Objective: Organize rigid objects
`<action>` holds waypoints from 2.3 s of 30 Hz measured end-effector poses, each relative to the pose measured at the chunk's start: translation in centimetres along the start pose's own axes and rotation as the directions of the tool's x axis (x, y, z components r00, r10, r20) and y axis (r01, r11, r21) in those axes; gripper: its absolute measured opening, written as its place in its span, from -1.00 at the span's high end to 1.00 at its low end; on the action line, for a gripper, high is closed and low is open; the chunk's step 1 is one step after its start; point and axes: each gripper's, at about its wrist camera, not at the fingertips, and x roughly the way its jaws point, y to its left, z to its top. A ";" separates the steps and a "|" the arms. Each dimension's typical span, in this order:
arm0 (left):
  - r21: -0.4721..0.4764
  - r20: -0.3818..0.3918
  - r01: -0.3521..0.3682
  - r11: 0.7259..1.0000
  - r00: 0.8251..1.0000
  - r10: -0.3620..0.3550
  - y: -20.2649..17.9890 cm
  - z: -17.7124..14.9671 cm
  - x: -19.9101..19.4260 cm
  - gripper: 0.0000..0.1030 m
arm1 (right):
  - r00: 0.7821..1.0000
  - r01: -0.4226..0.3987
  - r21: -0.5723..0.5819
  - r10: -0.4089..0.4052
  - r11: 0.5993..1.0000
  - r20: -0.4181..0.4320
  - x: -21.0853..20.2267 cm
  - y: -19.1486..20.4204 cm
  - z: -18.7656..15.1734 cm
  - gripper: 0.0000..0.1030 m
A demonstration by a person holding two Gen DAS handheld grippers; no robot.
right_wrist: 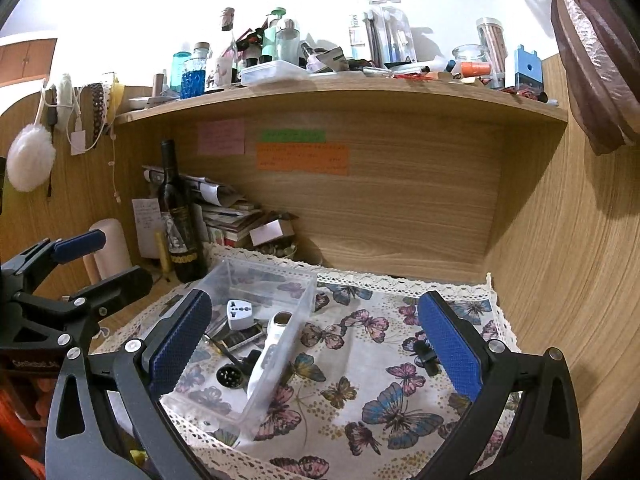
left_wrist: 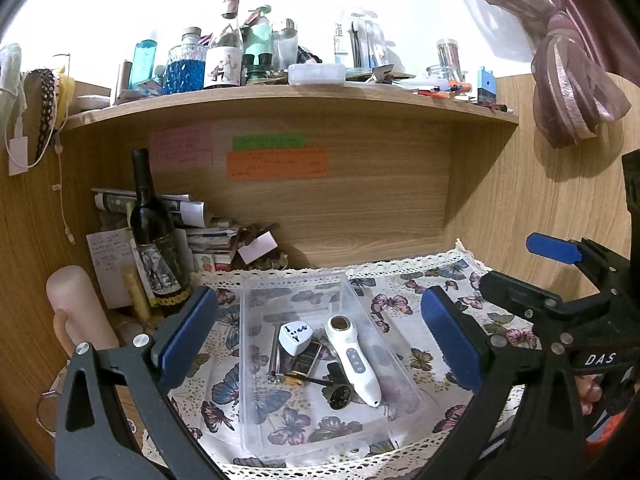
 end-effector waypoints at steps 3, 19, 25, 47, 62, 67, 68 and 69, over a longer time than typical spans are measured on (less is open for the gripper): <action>0.000 -0.001 0.001 1.000 1.000 -0.001 0.0 0.0 0.1 -1.00 | 1.000 0.001 -0.005 -0.001 1.000 0.002 -0.1 0.0 0.1 -1.00; 0.001 0.001 0.004 1.000 1.000 -0.004 -0.3 0.1 0.3 -1.00 | 1.000 -0.006 0.011 0.006 1.000 -0.001 0.3 -0.2 0.3 -1.00; 0.002 0.000 0.005 1.000 1.000 -0.005 -0.4 0.2 0.3 -1.00 | 1.000 -0.004 0.012 0.004 1.000 -0.002 0.3 -0.2 0.4 -1.00; 0.001 0.002 0.004 1.000 1.000 -0.004 -0.6 0.3 0.4 -1.00 | 1.000 -0.005 0.019 0.006 1.000 -0.004 0.3 -0.3 0.3 -1.00; -0.030 -0.019 0.034 0.999 0.999 -0.034 -0.6 0.1 1.1 -1.00 | 1.000 0.001 0.022 -0.001 1.000 -0.001 0.3 -0.2 0.3 -1.00; -0.038 -0.023 0.032 0.999 0.999 -0.033 -0.4 0.0 1.2 -1.00 | 1.000 0.006 0.027 -0.006 1.000 -0.007 0.5 -0.1 0.3 -1.00; -0.037 -0.029 0.039 0.999 0.999 -0.040 -0.4 -0.1 1.3 -1.00 | 1.000 0.010 0.028 -0.010 1.000 -0.008 0.5 -0.1 0.3 -1.00; -0.037 -0.032 0.043 0.998 0.998 -0.044 -0.4 -0.1 1.4 -1.00 | 1.000 0.015 0.029 -0.015 0.999 -0.007 0.6 0.0 0.3 -1.00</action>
